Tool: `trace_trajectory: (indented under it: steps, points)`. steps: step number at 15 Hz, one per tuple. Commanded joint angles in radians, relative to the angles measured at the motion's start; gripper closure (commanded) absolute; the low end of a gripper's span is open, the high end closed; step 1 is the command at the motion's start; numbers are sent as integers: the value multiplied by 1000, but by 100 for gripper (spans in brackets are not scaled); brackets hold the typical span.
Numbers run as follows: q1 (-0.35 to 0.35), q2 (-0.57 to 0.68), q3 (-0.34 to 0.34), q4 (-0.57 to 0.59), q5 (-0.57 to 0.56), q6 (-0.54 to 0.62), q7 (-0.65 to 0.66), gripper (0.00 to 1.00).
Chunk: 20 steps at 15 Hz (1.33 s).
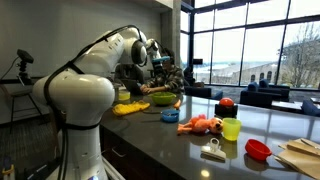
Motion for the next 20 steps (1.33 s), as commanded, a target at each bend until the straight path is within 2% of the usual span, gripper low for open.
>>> trace_trajectory:
  steps: [1, 10, 20]
  points:
    - [3, 40, -2, 58, 15, -27, 30, 0]
    - [-2, 107, 3, 55, 21, 21, 178, 0]
    - [-4, 159, -25, 61, 2, -4, 203, 0]
